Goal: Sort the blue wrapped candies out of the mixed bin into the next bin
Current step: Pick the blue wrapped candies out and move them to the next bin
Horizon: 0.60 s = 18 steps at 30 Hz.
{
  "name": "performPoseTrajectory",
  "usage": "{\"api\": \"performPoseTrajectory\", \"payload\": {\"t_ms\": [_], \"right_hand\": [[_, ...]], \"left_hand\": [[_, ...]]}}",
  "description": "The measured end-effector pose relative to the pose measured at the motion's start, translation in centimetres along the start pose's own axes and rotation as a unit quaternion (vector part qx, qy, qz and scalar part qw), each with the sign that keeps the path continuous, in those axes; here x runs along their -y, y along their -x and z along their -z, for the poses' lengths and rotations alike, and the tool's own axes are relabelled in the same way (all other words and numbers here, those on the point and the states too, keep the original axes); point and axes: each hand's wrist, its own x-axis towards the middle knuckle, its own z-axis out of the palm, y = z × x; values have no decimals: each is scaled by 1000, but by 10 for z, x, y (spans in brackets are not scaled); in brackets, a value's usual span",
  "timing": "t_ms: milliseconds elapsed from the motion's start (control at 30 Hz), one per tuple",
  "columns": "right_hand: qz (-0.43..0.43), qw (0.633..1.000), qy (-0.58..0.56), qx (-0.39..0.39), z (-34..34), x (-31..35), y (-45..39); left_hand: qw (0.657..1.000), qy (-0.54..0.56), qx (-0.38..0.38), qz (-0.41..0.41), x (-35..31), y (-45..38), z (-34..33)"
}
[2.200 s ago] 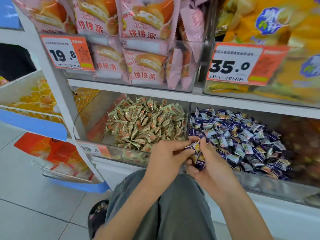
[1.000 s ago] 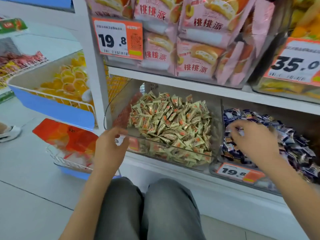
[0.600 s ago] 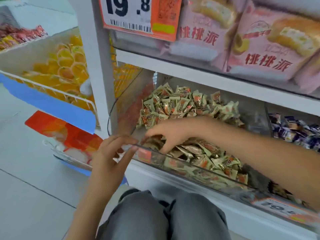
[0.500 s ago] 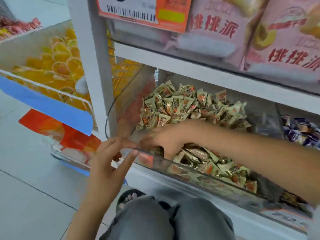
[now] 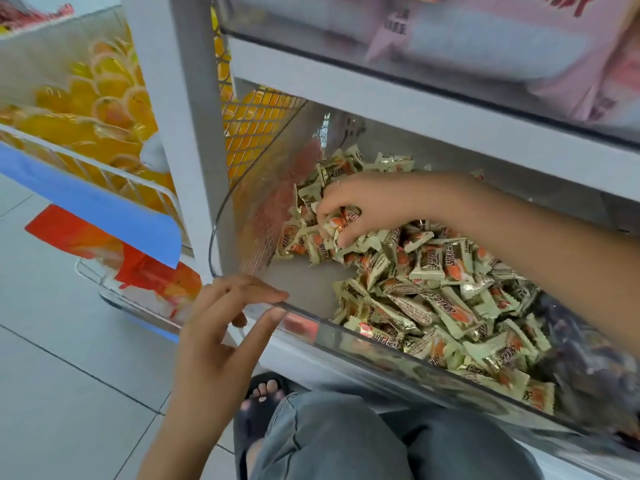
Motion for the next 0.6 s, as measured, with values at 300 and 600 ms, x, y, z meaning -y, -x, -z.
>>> {"api": "performPoseTrajectory", "payload": {"t_ms": [300, 600], "right_hand": [[49, 963, 149, 219, -34, 28, 61], [84, 986, 142, -12, -49, 34, 16]], "left_hand": [[1000, 14, -3, 3, 0, 1, -2], [1000, 0, 22, -1, -5, 1, 4]]}}
